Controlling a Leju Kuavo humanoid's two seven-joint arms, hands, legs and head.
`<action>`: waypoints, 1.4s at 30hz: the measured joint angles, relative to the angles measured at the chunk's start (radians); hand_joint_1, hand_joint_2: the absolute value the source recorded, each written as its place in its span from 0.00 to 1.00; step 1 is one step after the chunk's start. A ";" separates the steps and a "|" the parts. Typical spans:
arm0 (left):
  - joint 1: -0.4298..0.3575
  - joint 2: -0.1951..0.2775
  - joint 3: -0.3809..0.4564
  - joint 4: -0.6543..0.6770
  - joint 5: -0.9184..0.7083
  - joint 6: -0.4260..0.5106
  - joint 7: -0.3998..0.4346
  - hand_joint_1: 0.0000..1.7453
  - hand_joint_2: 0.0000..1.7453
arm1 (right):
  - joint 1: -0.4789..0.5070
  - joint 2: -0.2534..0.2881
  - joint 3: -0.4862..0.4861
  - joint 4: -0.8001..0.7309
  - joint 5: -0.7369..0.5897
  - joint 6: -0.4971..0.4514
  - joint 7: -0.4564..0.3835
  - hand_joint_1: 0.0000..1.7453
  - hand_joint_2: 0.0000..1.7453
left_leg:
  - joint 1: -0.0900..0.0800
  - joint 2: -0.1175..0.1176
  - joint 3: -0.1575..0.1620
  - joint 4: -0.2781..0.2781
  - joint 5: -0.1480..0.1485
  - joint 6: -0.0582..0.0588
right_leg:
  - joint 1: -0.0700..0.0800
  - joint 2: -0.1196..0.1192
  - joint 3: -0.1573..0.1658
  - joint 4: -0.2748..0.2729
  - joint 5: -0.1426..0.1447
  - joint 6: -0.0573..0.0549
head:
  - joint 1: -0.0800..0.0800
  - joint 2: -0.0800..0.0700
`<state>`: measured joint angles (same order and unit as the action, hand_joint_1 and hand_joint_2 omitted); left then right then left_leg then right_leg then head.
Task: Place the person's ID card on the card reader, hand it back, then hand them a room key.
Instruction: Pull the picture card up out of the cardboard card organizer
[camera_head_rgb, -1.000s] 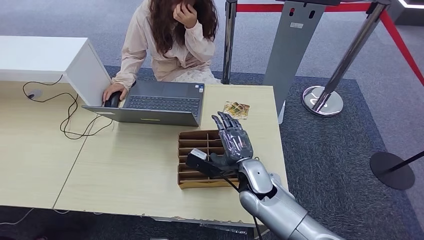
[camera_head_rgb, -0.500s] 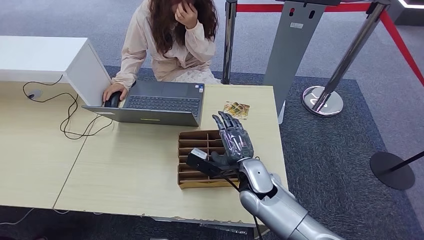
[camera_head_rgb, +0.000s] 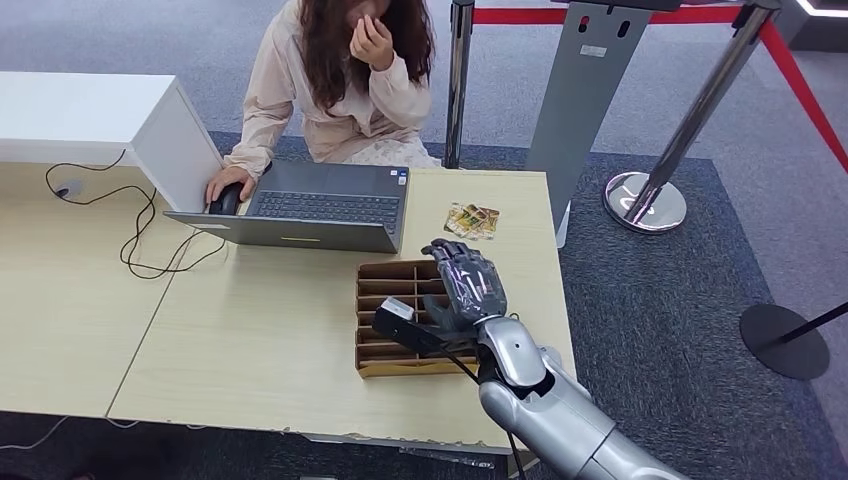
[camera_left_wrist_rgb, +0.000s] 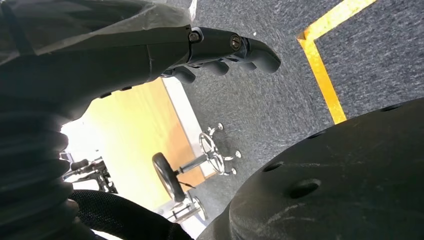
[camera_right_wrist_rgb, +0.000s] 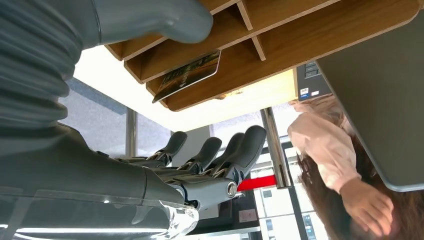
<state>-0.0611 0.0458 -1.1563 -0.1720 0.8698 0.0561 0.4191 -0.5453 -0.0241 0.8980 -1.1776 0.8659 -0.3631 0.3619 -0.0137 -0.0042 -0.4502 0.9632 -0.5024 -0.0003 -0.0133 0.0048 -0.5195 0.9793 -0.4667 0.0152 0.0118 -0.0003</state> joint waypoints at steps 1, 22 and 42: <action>0.000 0.000 0.000 0.000 0.000 0.000 -0.001 0.00 0.00 | 0.000 0.000 0.000 0.000 0.000 0.000 0.000 0.26 1.00 | 0.000 0.000 0.000 0.000 0.000 0.000 | 0.000 0.000 0.000 0.000 0.000 0.000 | 0.000 0.000; 0.004 0.000 0.004 0.001 0.004 -0.003 -0.014 0.00 0.00 | 0.000 0.016 -0.013 0.002 0.000 0.006 -0.008 0.24 1.00 | 0.000 0.000 0.000 0.000 0.000 0.000 | 0.000 0.000 0.000 0.000 0.000 0.000 | 0.000 0.000; 0.005 -0.001 0.004 0.006 0.006 -0.005 -0.027 0.00 0.00 | -0.001 0.027 -0.016 0.038 -0.011 0.011 -0.005 0.27 1.00 | 0.000 0.000 0.001 0.000 0.000 0.000 | 0.000 0.000 0.001 0.000 0.000 0.000 | 0.000 0.000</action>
<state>-0.0558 0.0450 -1.1523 -0.1663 0.8755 0.0507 0.3924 -0.5466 0.0026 0.8816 -1.1400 0.8551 -0.3519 0.3567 -0.0137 -0.0041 -0.4495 0.9633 -0.5024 -0.0003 -0.0133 0.0050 -0.5187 0.9794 -0.4667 0.0152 0.0119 -0.0004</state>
